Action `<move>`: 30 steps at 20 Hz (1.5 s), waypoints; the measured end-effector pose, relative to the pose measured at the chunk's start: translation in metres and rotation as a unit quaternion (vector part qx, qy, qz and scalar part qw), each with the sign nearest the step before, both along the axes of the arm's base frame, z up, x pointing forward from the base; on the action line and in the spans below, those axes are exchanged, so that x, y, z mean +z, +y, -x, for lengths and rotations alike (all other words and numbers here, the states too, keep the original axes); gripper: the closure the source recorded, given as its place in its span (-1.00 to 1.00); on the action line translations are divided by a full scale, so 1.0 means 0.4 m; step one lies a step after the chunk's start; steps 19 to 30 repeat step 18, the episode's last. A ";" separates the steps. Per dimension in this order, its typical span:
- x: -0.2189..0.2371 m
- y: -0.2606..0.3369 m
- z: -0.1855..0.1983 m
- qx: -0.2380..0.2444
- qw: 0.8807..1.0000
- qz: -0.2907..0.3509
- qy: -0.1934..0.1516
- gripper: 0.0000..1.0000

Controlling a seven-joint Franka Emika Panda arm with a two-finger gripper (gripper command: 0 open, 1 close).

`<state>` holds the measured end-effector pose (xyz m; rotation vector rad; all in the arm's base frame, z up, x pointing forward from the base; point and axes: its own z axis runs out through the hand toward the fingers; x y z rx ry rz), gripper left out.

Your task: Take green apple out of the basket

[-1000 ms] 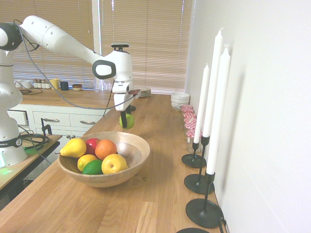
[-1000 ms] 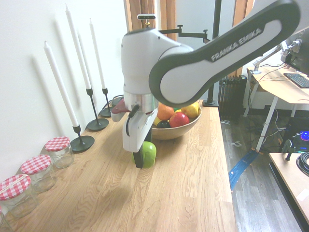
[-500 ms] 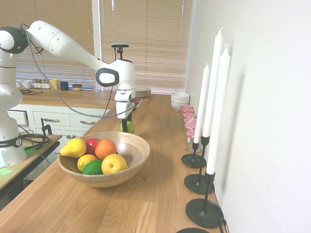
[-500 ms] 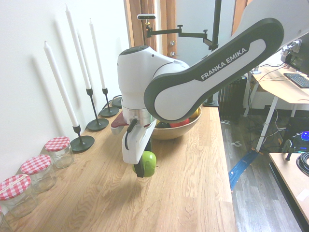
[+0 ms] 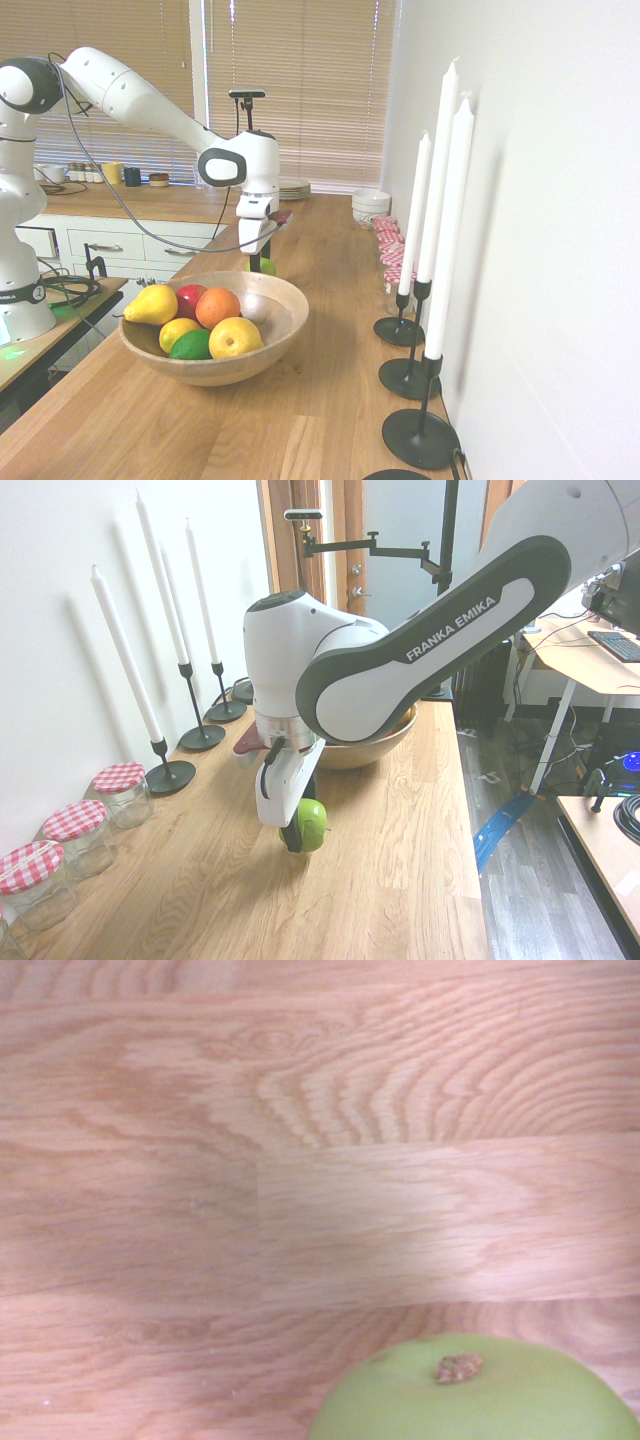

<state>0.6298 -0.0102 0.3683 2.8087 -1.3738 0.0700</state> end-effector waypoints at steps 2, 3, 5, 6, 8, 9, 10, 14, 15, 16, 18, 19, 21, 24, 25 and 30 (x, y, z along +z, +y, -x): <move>-0.001 0.002 -0.001 0.001 1.000 0.000 -0.001 -1.00; 0.000 0.003 -0.002 0.001 1.000 0.000 -0.002 -1.00; 0.001 0.003 -0.003 0.001 1.000 0.000 -0.006 -1.00; 0.002 0.002 -0.004 0.001 1.000 0.000 -0.006 -1.00; 0.003 0.002 -0.004 0.000 1.000 -0.001 -0.007 -1.00; 0.003 0.002 -0.004 0.000 1.000 -0.001 -0.007 -1.00; 0.003 0.002 -0.004 0.000 1.000 -0.001 -0.007 -1.00; 0.005 0.002 -0.004 0.000 1.000 -0.001 -0.009 -1.00; 0.006 0.002 -0.005 0.000 1.000 -0.001 -0.009 -1.00; 0.007 0.002 -0.004 0.000 1.000 -0.001 -0.010 -1.00; 0.013 0.002 -0.004 0.000 1.000 -0.001 -0.012 -1.00; 0.013 0.002 -0.004 0.000 1.000 -0.001 -0.012 -1.00; 0.013 0.002 -0.004 0.000 1.000 -0.001 -0.012 -1.00; 0.013 0.002 -0.004 0.000 1.000 -0.001 -0.012 -1.00; 0.013 0.002 -0.004 0.000 1.000 -0.001 -0.012 -1.00; 0.013 0.002 -0.004 0.000 1.000 -0.001 -0.012 -1.00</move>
